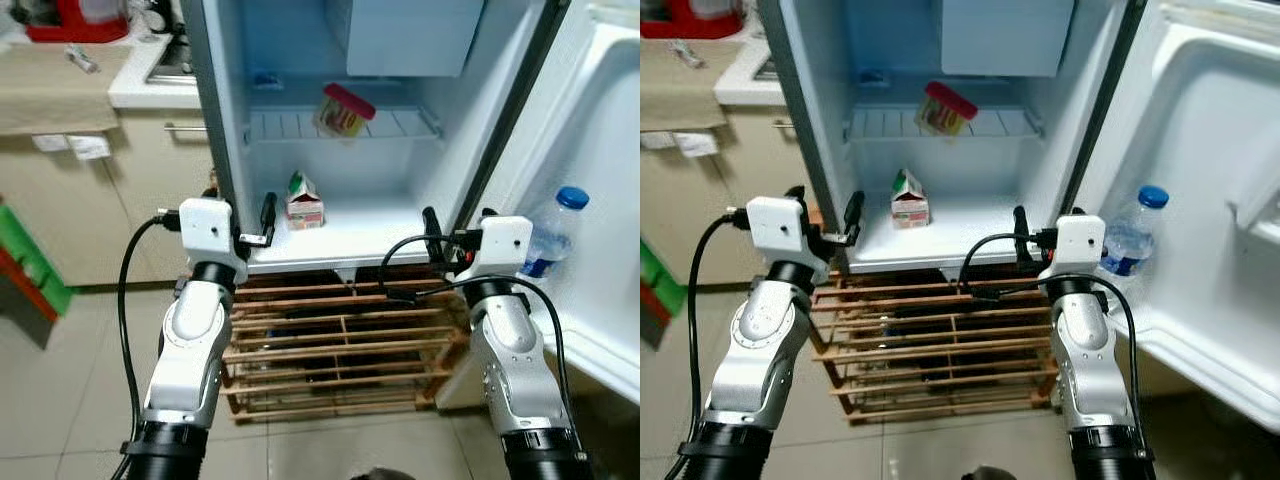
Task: Restocking fridge
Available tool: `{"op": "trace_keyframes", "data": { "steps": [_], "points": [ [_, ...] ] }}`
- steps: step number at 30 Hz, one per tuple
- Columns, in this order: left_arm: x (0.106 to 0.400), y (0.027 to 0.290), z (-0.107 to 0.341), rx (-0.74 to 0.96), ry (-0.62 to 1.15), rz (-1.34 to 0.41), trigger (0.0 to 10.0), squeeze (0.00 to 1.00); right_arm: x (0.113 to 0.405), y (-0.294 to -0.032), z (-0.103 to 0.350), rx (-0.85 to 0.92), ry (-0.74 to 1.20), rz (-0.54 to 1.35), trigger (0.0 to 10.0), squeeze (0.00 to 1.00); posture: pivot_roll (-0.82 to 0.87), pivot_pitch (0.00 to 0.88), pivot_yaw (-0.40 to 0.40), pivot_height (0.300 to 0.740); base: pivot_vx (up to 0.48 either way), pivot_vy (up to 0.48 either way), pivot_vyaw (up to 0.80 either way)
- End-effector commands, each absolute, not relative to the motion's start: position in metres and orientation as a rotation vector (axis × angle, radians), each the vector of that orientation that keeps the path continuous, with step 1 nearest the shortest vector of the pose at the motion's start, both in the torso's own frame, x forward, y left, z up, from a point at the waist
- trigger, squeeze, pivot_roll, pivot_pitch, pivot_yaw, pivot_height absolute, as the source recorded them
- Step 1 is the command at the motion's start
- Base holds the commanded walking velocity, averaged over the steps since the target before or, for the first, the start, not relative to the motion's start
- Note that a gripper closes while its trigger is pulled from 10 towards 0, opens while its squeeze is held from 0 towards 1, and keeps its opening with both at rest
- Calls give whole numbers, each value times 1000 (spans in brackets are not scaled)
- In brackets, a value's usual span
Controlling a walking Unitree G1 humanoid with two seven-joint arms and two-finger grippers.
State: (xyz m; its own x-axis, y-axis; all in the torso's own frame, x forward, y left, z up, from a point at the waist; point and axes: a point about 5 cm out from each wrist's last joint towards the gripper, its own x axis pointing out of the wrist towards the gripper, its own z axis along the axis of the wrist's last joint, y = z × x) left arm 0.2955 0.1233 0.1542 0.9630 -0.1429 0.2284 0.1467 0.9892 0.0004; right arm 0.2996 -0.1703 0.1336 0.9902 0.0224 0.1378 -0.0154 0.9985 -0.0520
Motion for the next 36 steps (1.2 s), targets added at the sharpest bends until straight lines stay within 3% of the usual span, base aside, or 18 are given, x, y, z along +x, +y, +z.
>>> {"op": "trace_keyframes", "data": {
  "steps": [1, 15, 29, 36],
  "points": [
    [296, 129, 153, -6, -225, -135, 10000, 0, 298, -193, 131, -35, -119, -82, 10000, 0, -103, 0, -5, 740, -319, -285, 0],
    [295, 127, 155, -8, -224, -136, 10000, 0, 299, -191, 131, -44, -118, -66, 10000, 0, -100, 0, -8, 740, 0, 0, 0],
    [294, 124, 154, -7, -214, -144, 10000, 0, 294, -194, 125, -47, -94, -56, 10000, 0, -108, 0, -8, 740, -329, 0, 0],
    [294, 121, 153, -6, -215, -153, 10000, 0, 293, -194, 126, -54, -93, -49, 10000, 0, -114, 0, -10, 740, 0, 0, 0]
  ]
}}
